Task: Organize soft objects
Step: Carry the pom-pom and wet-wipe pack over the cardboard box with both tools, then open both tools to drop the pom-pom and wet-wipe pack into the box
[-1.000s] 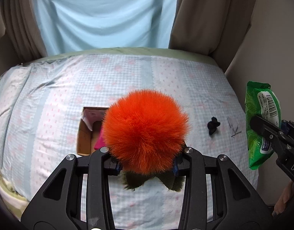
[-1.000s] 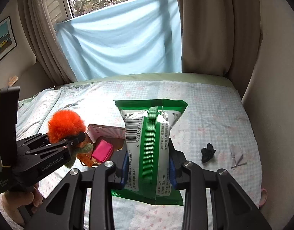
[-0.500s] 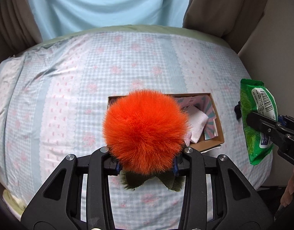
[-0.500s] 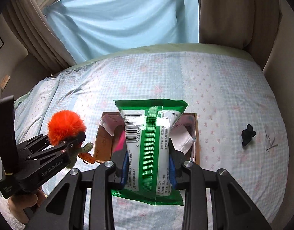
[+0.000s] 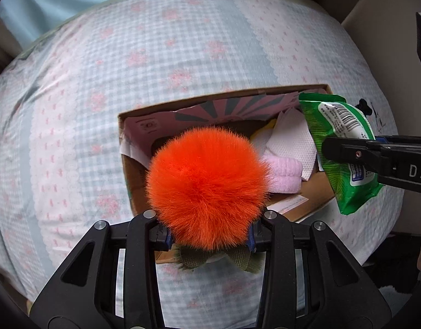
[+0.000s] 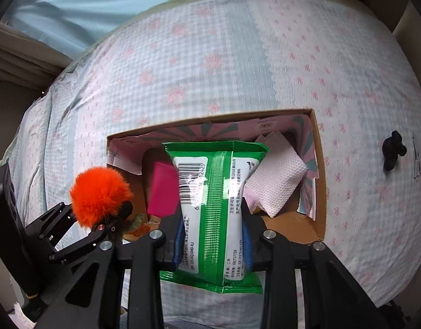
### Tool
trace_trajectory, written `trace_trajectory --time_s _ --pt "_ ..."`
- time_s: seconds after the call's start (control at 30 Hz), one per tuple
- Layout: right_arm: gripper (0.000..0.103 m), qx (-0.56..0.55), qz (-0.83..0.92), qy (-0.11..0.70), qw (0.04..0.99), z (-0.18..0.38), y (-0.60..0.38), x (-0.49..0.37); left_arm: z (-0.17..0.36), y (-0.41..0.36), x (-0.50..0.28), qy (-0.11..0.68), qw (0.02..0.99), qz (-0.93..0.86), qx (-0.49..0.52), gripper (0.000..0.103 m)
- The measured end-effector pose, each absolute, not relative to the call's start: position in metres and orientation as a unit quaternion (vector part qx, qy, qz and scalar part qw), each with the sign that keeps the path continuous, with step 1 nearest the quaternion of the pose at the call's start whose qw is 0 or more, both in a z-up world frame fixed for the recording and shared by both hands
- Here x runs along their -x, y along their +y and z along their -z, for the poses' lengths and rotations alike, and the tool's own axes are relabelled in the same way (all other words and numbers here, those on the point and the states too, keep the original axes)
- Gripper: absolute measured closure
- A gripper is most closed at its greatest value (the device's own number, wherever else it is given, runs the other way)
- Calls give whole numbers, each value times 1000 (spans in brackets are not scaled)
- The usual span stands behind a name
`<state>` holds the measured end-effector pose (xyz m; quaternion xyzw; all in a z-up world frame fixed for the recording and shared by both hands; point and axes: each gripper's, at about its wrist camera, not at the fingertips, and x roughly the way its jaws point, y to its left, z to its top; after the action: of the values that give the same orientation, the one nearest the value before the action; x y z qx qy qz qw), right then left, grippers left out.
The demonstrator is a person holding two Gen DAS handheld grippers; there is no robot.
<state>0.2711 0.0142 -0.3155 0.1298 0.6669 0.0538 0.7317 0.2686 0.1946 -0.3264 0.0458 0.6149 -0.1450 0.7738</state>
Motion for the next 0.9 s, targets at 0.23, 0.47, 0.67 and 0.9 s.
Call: trace_trajectory --time_s 0.23,0.47,0.67,0.9 --pt "72 -171 -31 705 687 365 -1 -296 364 184 -285 645 745 161 -60 69" --pt "47 -177 -28 709 682 378 -6 -313 376 172 -288 652 733 176 -78 5" --pt "0 -186 -25 695 694 373 -18 -310 366 172 -280 637 745 171 -98 0" --pt "0 -199 -26 686 699 365 -22 -291 360 184 -275 642 746 156 -82 0"
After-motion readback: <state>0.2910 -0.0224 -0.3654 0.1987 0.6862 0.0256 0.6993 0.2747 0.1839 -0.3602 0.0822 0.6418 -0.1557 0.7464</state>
